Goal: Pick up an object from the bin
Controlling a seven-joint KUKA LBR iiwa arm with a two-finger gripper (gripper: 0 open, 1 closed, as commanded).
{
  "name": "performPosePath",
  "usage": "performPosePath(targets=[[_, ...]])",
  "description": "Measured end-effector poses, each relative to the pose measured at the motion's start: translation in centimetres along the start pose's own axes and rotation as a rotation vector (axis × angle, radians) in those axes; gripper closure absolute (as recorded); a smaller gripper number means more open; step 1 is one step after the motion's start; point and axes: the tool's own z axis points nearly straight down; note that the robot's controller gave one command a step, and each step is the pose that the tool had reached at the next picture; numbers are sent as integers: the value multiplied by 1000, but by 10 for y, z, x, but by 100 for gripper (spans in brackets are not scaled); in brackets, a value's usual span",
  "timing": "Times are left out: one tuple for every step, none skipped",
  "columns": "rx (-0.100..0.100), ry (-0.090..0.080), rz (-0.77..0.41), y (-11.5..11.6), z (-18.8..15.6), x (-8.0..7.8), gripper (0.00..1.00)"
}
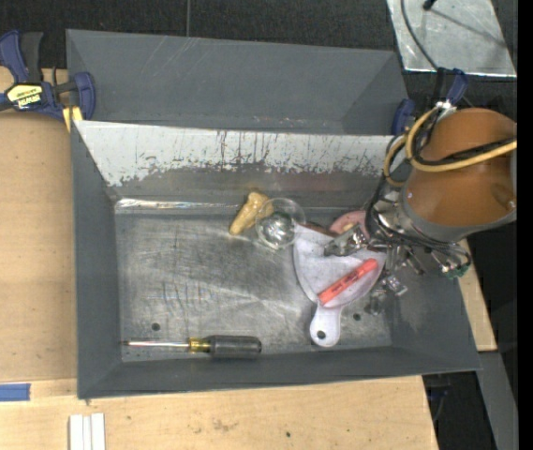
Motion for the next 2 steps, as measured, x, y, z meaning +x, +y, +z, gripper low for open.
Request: performPosePath(targets=[[2,-3,152,-9,30,-6,0],[1,-1,-93,-12,55,-7,0]])
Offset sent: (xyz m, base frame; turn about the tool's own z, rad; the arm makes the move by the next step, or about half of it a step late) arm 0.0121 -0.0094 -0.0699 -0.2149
